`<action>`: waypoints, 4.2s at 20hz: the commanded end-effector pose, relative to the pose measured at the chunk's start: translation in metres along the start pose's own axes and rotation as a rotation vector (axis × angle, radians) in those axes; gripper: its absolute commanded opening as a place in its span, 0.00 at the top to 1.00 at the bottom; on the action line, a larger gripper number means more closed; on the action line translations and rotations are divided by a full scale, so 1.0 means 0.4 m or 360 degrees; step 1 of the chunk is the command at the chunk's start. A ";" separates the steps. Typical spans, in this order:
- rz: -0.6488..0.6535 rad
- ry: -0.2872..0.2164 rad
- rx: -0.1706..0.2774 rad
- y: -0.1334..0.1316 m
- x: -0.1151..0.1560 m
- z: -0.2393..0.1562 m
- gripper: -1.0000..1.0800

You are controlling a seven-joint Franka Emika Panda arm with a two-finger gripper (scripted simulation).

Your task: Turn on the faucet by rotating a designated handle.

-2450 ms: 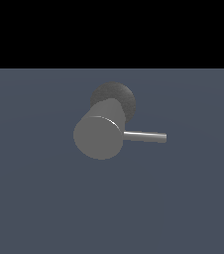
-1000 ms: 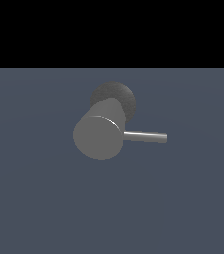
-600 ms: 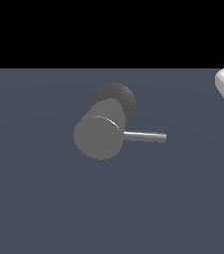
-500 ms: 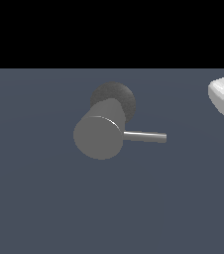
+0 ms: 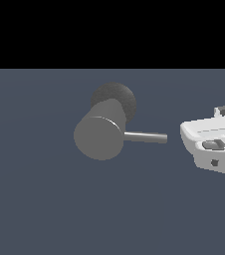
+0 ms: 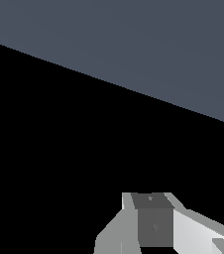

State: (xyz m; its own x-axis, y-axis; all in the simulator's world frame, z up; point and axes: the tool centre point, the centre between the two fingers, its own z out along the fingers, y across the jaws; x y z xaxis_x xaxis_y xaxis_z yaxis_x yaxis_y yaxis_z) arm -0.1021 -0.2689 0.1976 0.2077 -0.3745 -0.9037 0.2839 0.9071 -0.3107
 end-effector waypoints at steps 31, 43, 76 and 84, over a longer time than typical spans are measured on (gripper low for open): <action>0.0395 0.0314 -0.0143 0.303 0.114 -0.102 1.00; 0.0462 0.0486 -0.0180 0.376 0.173 -0.168 1.00; 0.0497 0.0524 -0.0159 0.340 0.064 -0.134 1.00; 0.0503 0.0500 -0.0168 0.345 -0.014 -0.112 1.00</action>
State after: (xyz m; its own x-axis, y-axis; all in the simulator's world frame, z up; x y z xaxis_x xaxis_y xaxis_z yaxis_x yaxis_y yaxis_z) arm -0.1095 -0.1479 0.1266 -0.0634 -0.0125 -0.9979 0.1754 0.9842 -0.0235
